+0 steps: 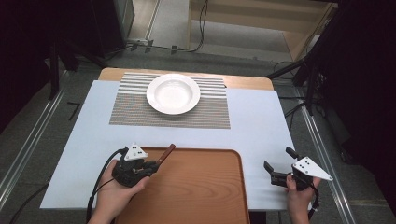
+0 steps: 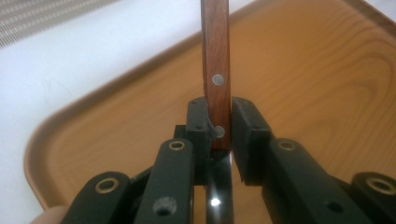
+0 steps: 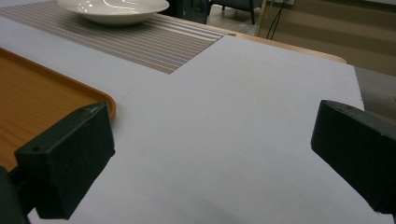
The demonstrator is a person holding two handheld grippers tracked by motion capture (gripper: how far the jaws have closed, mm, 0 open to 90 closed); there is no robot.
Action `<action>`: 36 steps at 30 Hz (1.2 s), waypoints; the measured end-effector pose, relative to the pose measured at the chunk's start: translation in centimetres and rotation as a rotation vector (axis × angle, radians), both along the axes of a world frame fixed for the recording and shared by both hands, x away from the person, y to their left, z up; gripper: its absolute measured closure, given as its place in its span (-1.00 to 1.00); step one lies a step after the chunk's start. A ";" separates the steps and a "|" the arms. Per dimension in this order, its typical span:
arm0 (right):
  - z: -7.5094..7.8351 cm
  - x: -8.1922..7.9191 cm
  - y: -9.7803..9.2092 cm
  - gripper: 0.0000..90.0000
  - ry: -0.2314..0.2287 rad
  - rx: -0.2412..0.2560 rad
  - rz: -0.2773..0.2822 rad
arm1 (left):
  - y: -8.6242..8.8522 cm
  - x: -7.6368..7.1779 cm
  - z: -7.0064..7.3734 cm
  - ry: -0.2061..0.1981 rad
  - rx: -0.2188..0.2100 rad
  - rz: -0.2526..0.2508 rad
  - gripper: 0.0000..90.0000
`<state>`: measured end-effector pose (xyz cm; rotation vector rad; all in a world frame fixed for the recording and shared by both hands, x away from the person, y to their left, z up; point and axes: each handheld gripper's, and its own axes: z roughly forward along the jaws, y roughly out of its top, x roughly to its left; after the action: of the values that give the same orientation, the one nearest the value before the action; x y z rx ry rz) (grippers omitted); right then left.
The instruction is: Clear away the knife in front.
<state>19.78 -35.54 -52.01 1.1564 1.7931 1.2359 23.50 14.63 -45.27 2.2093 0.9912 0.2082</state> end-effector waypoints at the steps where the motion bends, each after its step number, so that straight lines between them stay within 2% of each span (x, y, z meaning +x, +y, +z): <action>1: 0.0 0.0 0.0 -1.00 0.000 0.000 0.000 | 0.1 -0.1 -0.3 0.006 -0.008 0.007 0.70; 9: 0.0 0.0 0.1 -1.00 0.003 -0.007 -0.002 | 1.1 -0.7 -2.2 0.046 -0.017 0.051 0.70; 18: 0.0 0.0 0.1 -1.00 0.005 -0.006 -0.005 | 1.8 -0.8 -3.4 0.049 0.039 0.115 0.69; 20: 0.0 0.0 0.1 -1.00 0.005 -0.005 -0.004 | 2.0 -0.6 -3.5 0.059 0.032 0.120 0.69; 22: 0.0 0.0 0.1 -1.00 0.003 -0.006 -0.003 | 2.0 -0.5 -3.3 0.040 0.024 0.135 0.57; 24: 0.0 0.0 0.1 -1.00 0.003 -0.006 -0.004 | 1.9 -0.4 -2.9 0.015 0.003 0.118 0.56; 25: 0.0 0.0 0.1 -1.00 0.003 -0.006 -0.004 | 1.7 -0.4 -2.7 0.000 -0.003 0.105 0.64; 27: 0.0 0.0 0.1 -1.00 0.004 -0.006 -0.004 | 1.1 -0.7 -2.5 -0.040 -0.005 0.042 0.90; 28: 0.0 0.0 0.1 -1.00 0.004 -0.006 -0.005 | 0.7 -0.7 -2.5 -0.046 0.000 0.012 0.97; 30: 0.0 0.0 0.1 -1.00 0.004 -0.006 -0.005 | 0.0 -0.6 -2.9 -0.038 0.028 -0.027 0.98; 34: 0.0 0.0 0.1 -1.00 0.004 -0.006 -0.006 | -0.1 0.0 -3.7 -0.034 0.076 -0.010 0.98; 36: 0.0 0.0 0.0 -1.00 0.003 -0.005 -0.005 | 0.4 0.2 -3.8 -0.024 0.072 0.002 0.98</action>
<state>19.81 -35.50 -52.03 1.1600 1.7933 1.2261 23.66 15.06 -49.07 2.2653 0.9874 0.2740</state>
